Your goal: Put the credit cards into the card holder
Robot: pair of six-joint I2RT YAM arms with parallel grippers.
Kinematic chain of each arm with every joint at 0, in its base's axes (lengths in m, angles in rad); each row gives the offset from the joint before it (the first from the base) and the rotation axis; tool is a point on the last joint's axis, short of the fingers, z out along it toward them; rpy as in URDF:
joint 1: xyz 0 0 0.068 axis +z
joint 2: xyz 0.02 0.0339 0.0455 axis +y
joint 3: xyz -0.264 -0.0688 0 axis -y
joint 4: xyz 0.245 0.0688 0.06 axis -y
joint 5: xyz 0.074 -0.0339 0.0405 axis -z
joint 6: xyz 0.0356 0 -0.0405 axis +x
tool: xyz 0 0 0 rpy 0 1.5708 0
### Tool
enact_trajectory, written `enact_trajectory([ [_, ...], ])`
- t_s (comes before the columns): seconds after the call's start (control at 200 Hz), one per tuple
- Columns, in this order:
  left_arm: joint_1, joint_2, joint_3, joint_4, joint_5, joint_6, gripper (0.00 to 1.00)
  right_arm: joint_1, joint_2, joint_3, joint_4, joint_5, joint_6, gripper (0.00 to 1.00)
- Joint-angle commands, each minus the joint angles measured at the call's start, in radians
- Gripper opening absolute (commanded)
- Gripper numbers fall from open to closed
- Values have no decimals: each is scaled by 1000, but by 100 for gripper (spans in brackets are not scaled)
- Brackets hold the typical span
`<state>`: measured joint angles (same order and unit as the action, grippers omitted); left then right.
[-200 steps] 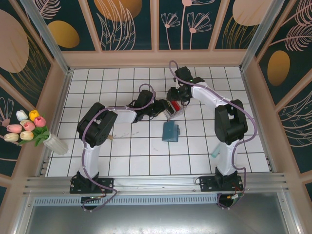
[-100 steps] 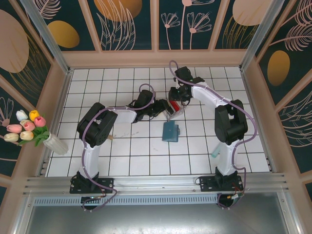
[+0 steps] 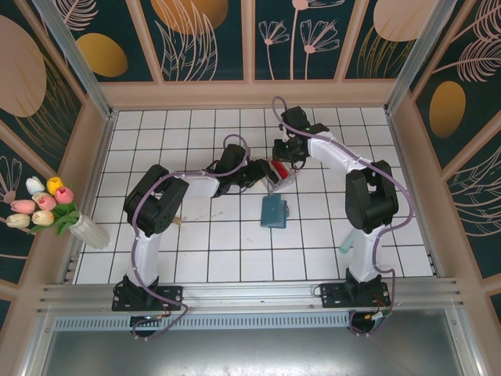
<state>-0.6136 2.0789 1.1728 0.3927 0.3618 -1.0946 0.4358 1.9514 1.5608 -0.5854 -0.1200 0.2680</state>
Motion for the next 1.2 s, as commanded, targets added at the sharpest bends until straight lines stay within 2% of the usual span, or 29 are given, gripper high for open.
enact_trajectory([
  [0.0,3,26,27,24,13,-8,54,13,-36,16,-34,-6,-1,21],
  [0.415,2,26,24,24,19,-7,54,5,-51,12,-30,10,1,17],
  [0.495,3,28,23,24,18,-7,54,3,-43,17,-43,56,1,23],
  [0.611,3,28,27,23,19,-7,54,1,-19,21,-56,95,-8,23],
  [0.786,2,38,28,20,19,-7,54,6,-4,32,-70,144,-29,43],
  [0.996,3,42,27,20,15,-7,54,25,25,63,-106,238,-77,48],
  [1.056,3,43,27,21,13,-7,54,29,35,59,-109,255,-85,53],
  [1.196,2,47,27,18,16,-6,54,44,56,68,-129,299,-92,54],
])
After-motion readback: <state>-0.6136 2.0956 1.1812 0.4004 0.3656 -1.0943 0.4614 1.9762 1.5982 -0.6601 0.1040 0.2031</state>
